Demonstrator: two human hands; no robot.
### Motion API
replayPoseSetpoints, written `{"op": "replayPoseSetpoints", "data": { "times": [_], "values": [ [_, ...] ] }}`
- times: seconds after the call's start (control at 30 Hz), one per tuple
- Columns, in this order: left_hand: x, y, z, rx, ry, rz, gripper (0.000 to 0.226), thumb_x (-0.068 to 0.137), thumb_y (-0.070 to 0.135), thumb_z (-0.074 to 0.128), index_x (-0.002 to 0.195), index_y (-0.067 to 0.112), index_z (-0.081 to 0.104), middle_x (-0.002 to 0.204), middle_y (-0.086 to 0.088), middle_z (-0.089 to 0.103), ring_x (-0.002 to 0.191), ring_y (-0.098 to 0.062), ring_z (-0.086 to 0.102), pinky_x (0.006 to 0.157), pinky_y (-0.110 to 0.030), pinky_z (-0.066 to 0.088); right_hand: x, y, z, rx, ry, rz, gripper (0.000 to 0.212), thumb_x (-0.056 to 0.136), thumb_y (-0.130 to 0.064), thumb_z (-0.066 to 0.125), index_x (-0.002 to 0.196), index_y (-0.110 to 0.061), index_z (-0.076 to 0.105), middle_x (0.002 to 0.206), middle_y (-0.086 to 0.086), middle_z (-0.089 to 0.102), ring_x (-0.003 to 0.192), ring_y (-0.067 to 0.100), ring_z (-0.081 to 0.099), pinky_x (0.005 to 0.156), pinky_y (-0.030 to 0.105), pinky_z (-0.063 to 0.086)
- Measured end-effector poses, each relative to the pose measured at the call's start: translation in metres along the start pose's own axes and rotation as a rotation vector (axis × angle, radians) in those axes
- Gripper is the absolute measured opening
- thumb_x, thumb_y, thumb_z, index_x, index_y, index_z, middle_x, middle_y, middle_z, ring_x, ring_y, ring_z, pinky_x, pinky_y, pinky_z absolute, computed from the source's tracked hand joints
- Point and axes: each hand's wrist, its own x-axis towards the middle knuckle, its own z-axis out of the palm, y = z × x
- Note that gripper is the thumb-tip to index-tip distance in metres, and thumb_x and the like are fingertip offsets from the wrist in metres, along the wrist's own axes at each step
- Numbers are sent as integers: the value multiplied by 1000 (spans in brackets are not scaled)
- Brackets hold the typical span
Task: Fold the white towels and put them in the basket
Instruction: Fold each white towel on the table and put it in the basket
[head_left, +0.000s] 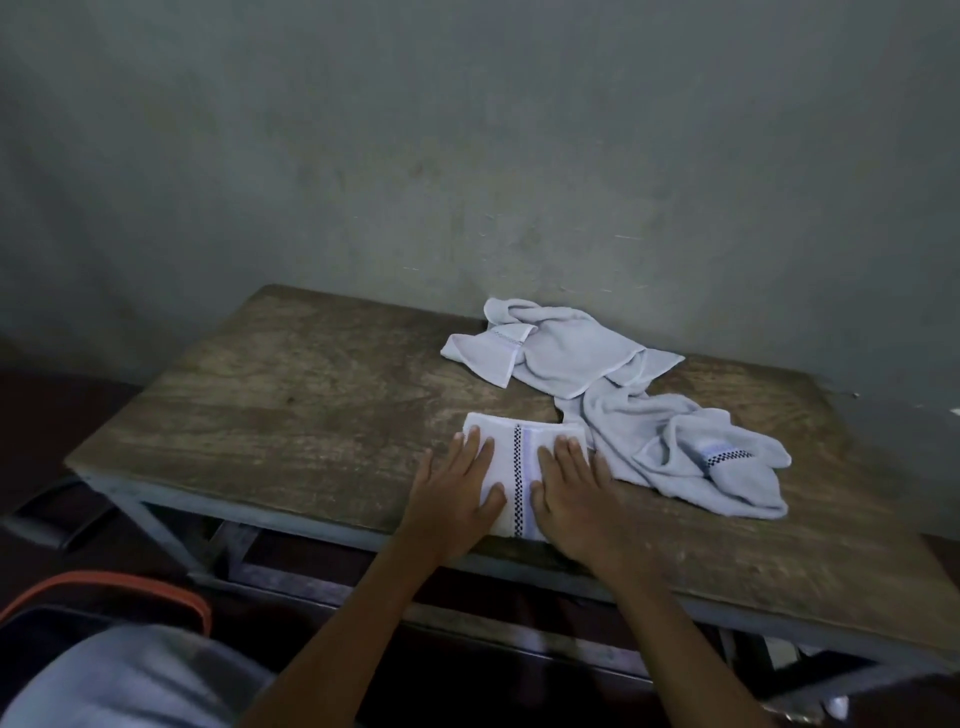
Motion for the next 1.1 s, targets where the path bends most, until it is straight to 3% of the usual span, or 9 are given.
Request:
{"op": "replayPoseSetpoints", "data": {
  "times": [0.1, 0.23, 0.33, 0.43, 0.53, 0.67, 0.8, 0.9, 1.1],
  "values": [
    [-6, 3, -7, -30, 108, -62, 79, 81, 56, 9, 147, 15, 25, 155, -6, 25, 142, -22, 23, 115, -46, 14, 18, -2, -12, -9, -6, -8, 62, 91, -42, 13, 142, -9, 27, 155, 14, 19, 146, 25, 9, 117, 49, -2],
    [-41, 4, -23, -343, 346, -263, 36, 87, 32, 40, 111, 17, 61, 104, -3, 65, 91, -19, 60, 80, -31, 48, 20, -12, -1, 64, 47, 3, 65, 91, -48, 12, 148, -20, 24, 156, 11, 21, 145, 27, 18, 115, 47, 17],
    [-58, -1, -28, -760, 233, -337, 23, 92, 10, 48, 100, 20, 67, 82, 12, 66, 68, 3, 56, 61, -11, 42, 17, -16, 12, 64, 100, 30, 58, 88, -44, 26, 133, -19, 53, 139, 16, 50, 128, 34, 48, 102, 53, 38],
    [-63, -2, -22, -1151, 75, -461, 32, 94, 1, 41, 98, 23, 65, 50, 10, 50, 37, -1, 37, 37, -14, 30, 18, -16, 15, 84, 139, 46, 54, 88, -42, 31, 132, -22, 54, 137, 16, 52, 127, 34, 49, 101, 54, 39],
    [-65, -3, -17, -1380, -36, -465, 27, 95, 2, 41, 111, 13, 60, 49, 0, 42, 35, -7, 25, 34, -15, 19, 17, -15, 19, 71, 158, 36, 55, 89, -43, 28, 135, -23, 51, 141, 15, 48, 131, 34, 45, 105, 53, 35],
    [-64, -2, -20, -1307, -204, -359, 19, 96, 13, 47, 109, 18, 60, 49, -6, 45, 34, -10, 23, 32, -16, 18, 19, -17, 20, 88, 168, 52, 58, 88, -44, 25, 136, -24, 50, 143, 13, 46, 133, 31, 43, 107, 51, 32],
    [-57, 0, -23, -1101, -164, -345, 18, 96, 24, 50, 93, 8, 56, 45, -1, 41, 31, -7, 28, 33, -17, 22, 18, -14, 20, 98, 123, 23, 75, 80, -52, 0, 148, -31, 23, 158, 6, 16, 146, 23, 11, 118, 43, 7],
    [-55, 2, -25, -1068, -166, -338, 21, 96, 26, 49, 83, 10, 52, 46, -1, 42, 31, -8, 29, 33, -18, 23, 18, -13, 20, 105, 134, 30, 77, 78, -52, -4, 149, -32, 19, 159, 5, 12, 147, 22, 7, 118, 41, 4],
    [-56, 0, -26, -1195, -141, -366, 22, 94, 26, 54, 98, 5, 59, 46, 0, 50, 32, -10, 29, 32, -18, 22, 18, -13, 20, 72, 128, 26, 77, 77, -53, -6, 149, -33, 16, 159, 4, 9, 147, 21, 5, 118, 41, 3]
  ]
}}
